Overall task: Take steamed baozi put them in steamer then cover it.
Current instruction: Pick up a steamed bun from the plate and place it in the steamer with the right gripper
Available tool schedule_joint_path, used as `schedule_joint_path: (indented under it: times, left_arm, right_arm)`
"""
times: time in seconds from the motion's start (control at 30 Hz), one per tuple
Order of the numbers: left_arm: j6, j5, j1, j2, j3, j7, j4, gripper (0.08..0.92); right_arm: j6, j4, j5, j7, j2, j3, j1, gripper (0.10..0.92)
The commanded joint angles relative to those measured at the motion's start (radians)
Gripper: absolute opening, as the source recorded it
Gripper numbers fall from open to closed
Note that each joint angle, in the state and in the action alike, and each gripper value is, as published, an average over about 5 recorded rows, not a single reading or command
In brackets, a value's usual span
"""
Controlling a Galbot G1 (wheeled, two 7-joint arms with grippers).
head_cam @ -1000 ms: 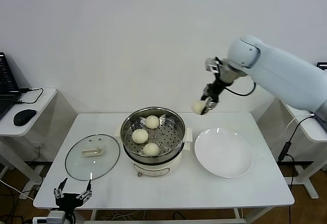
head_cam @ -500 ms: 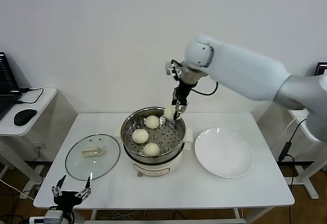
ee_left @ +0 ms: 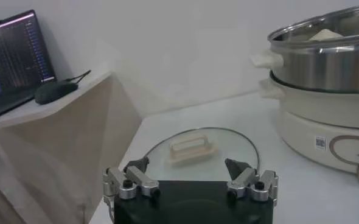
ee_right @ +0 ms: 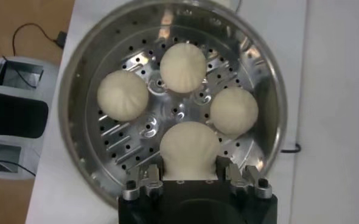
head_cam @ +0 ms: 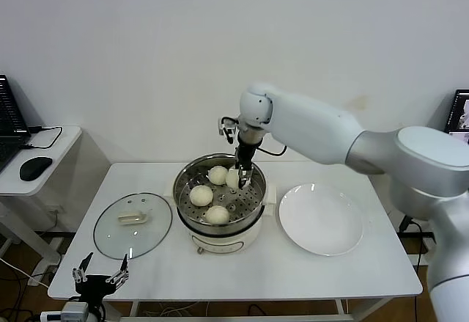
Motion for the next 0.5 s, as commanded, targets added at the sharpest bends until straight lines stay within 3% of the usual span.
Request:
schedule_joint_path:
  times: [0.03, 0.4, 0.5]
  left_arm:
    - [0.000, 0.000, 0.000, 0.001, 0.002, -0.001, 0.004, 0.823]
    - [0.001, 0.002, -0.009, -0.002, 0.003, 0.003, 0.010, 0.823]
    - [0.002, 0.002, -0.013, -0.005, 0.003, 0.004, 0.011, 0.823]
  right_arm:
    - [0.012, -0.061, -0.094, 0.014, 0.042, 0.029, -0.089, 0.526]
    - [0.008, -0.074, -0.105, 0.056, 0.037, 0.071, -0.112, 0.532]
    - [0.000, -0.060, -0.092, 0.053, 0.020, 0.078, -0.098, 0.582]
